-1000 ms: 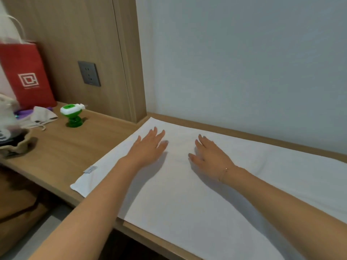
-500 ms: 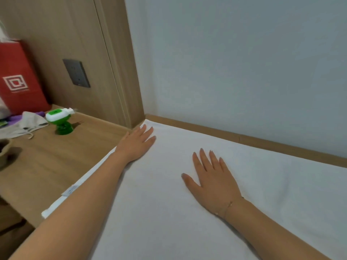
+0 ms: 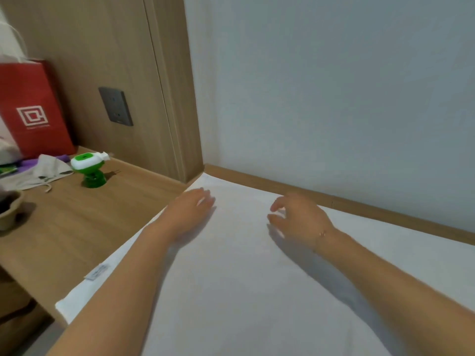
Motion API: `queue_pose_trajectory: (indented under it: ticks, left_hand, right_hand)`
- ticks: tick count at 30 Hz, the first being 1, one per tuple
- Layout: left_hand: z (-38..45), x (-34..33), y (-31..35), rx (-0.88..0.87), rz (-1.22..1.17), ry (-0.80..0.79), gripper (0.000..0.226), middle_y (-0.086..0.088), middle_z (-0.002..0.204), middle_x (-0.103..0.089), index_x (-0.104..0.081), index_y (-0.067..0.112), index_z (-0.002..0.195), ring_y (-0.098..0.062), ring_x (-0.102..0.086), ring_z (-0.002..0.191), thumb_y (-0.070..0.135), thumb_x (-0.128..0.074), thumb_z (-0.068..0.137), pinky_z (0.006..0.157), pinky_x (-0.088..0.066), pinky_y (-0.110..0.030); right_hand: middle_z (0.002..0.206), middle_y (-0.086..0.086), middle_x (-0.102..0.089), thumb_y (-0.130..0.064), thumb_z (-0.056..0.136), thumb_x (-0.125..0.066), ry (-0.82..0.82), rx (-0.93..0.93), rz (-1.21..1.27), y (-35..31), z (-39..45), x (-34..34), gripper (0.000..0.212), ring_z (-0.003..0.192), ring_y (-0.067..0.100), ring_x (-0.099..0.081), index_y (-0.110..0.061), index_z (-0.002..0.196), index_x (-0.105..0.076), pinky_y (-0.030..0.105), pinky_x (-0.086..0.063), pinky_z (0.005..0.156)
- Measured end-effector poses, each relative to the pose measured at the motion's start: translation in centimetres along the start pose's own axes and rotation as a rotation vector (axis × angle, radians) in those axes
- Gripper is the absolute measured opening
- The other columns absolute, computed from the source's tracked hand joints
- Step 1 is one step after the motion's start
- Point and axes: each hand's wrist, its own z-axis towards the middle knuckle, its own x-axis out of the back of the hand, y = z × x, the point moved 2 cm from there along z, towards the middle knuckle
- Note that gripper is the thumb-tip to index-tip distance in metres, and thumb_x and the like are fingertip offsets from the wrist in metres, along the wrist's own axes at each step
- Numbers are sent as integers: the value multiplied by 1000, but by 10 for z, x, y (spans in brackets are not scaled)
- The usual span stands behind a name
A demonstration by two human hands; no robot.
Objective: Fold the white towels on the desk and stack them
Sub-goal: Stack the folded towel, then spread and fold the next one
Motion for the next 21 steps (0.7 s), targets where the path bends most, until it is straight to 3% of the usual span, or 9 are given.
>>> queue_pose_trajectory:
  ticks: [2, 4, 9, 12, 15, 19, 21]
  left_hand:
    - [-1, -17, 0, -9, 177, -81, 53, 4, 163, -15, -27, 23, 154, -15, -9, 151, 44, -27, 105, 122, -5, -42]
    - [-1, -22, -2, -21, 204, -57, 55, 6, 165, -5, -17, 26, 156, -10, 0, 151, 45, -23, 105, 120, 3, -40]
    - [1, -24, -6, -27, 165, -4, 54, 6, 164, -10, -23, 28, 155, -9, -3, 151, 47, -26, 104, 121, 2, -38]
    - [2, -22, -4, -80, 59, 97, 48, 4, 160, -29, -43, 25, 147, -13, -18, 149, 42, -40, 103, 120, -10, -33]
    - [1, -16, 0, -189, -52, 252, 29, 5, 130, -61, -68, 22, 122, -14, -48, 125, 31, -60, 96, 105, -34, -25]
    - [-3, -13, 4, -152, -195, 264, 8, 6, 88, -56, -72, 24, 94, -4, -51, 82, 30, -70, 89, 73, -39, -17]
    - [-2, -13, 1, -104, -269, 269, 18, 3, 79, -57, -70, 23, 80, -5, -52, 74, 38, -67, 89, 68, -38, -19]
  right_hand:
    - [120, -1, -59, -38, 91, -58, -29, -31, -99, 2, 35, 12, 26, 111, 21, -56, -24, 111, -64, 29, -44, 85]
    - [114, 4, -63, -37, 88, -63, -83, -99, -186, 8, 66, 19, 25, 104, 25, -60, -18, 105, -66, 30, -47, 81]
    - [104, 7, -67, -46, 80, -73, -229, -204, -159, 29, 95, 17, 44, 98, 25, -62, -8, 101, -67, 31, -49, 84]
    - [82, -2, -58, -46, 81, -72, -284, -210, -31, 35, 93, 15, 32, 71, 15, -53, -18, 82, -58, 26, -41, 62]
    - [74, -2, -52, -43, 85, -68, -317, -189, 26, 37, 89, 13, 33, 62, 14, -46, -19, 71, -51, 24, -34, 56]
    - [74, -1, -47, -24, 88, -62, -128, -94, 102, 28, 83, 12, 27, 69, 17, -43, -17, 70, -43, 27, -32, 56]
    - [80, 1, -53, -22, 89, -60, 12, -26, 123, 20, 74, 17, 21, 76, 22, -48, -18, 75, -43, 30, -35, 63]
